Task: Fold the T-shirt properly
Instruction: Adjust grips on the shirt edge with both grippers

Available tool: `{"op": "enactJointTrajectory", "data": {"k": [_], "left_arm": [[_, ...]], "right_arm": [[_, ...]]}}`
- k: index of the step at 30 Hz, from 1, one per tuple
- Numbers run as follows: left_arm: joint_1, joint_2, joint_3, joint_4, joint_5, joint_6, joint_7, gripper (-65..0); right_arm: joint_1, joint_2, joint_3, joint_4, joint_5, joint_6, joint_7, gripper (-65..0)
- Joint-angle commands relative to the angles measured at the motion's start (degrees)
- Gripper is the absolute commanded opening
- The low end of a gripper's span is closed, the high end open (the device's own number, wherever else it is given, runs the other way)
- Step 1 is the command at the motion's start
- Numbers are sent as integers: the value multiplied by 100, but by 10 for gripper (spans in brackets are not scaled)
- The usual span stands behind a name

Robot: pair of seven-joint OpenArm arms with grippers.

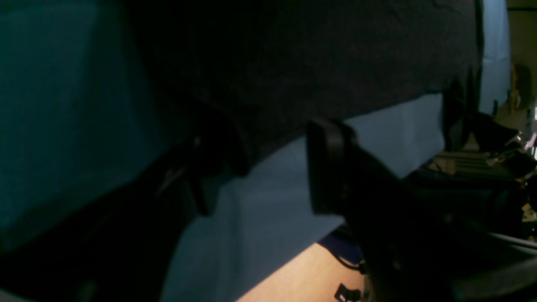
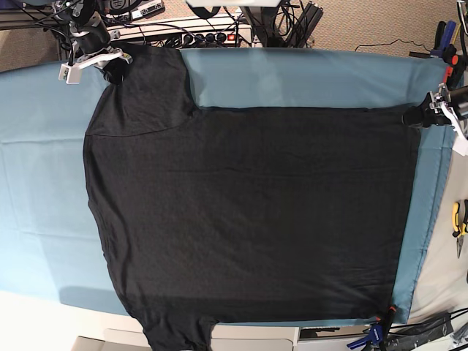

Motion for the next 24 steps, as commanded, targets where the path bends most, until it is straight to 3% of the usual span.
{"op": "enactJointTrajectory", "data": {"k": [1,11,24], "left_arm": [[-46,-160,-39,79,-119,-39,-83,-328],[-44,-146,-39,79,-119,-35,-81,-328],[-28,127,-39,79,-119,142,-225,-328]], "right_arm": [[-31,33,7,57,-2,33,9,-650],[-31,33,0,57,-4,33,17,-650],[-31,33,2,57,-2,31,15,-650]]}}
